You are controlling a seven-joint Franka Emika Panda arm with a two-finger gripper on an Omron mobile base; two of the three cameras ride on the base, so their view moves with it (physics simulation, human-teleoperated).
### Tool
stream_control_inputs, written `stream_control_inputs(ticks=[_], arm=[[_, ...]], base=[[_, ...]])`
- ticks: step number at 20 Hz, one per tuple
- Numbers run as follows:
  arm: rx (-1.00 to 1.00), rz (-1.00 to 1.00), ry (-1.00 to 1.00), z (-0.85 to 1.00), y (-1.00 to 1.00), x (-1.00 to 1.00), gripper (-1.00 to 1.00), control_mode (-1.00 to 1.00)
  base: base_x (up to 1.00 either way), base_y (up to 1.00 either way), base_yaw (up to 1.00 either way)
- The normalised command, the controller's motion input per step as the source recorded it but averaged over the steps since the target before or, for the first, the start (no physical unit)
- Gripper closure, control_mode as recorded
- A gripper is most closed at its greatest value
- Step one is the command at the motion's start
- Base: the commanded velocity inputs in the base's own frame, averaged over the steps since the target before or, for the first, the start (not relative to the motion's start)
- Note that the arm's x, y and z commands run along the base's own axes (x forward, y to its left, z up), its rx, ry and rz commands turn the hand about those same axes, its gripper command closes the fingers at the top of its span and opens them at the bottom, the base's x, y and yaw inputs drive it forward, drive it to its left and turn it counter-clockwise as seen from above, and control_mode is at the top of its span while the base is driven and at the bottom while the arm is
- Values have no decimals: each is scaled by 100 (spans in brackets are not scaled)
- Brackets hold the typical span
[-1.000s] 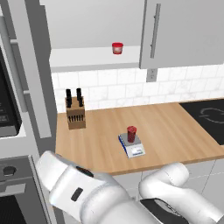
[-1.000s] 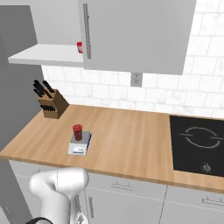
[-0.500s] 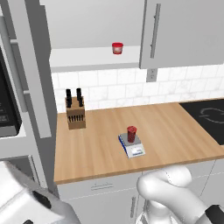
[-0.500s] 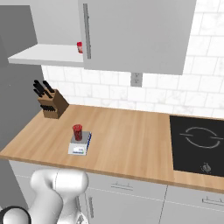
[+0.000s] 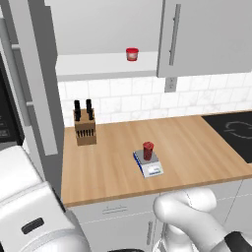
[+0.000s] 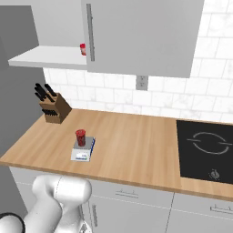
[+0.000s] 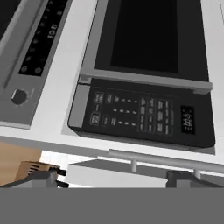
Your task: Pick the yogurt and place it on the digital scale for weighing, and close the cabinet.
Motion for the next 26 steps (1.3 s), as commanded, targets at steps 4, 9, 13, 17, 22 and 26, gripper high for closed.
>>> stream_control_inputs(ticks=[4, 9, 13, 17, 22, 26], arm=[[3, -17, -5, 0, 0, 51, -100, -100], [0, -29, -7, 3, 18, 45, -100, -100], [-10, -25, 0, 0, 39, 55, -100, -100], [-3, -16, 10, 0, 0, 62, -100, -100], [-2, -10, 16, -14, -9, 71, -100, -100], [-7, -7, 15, -34, 6, 70, -100, -100]], base=[[0, 0, 0], [0, 0, 0], [0, 0, 0], [0, 0, 0], [0, 0, 0], [0, 0, 0]])
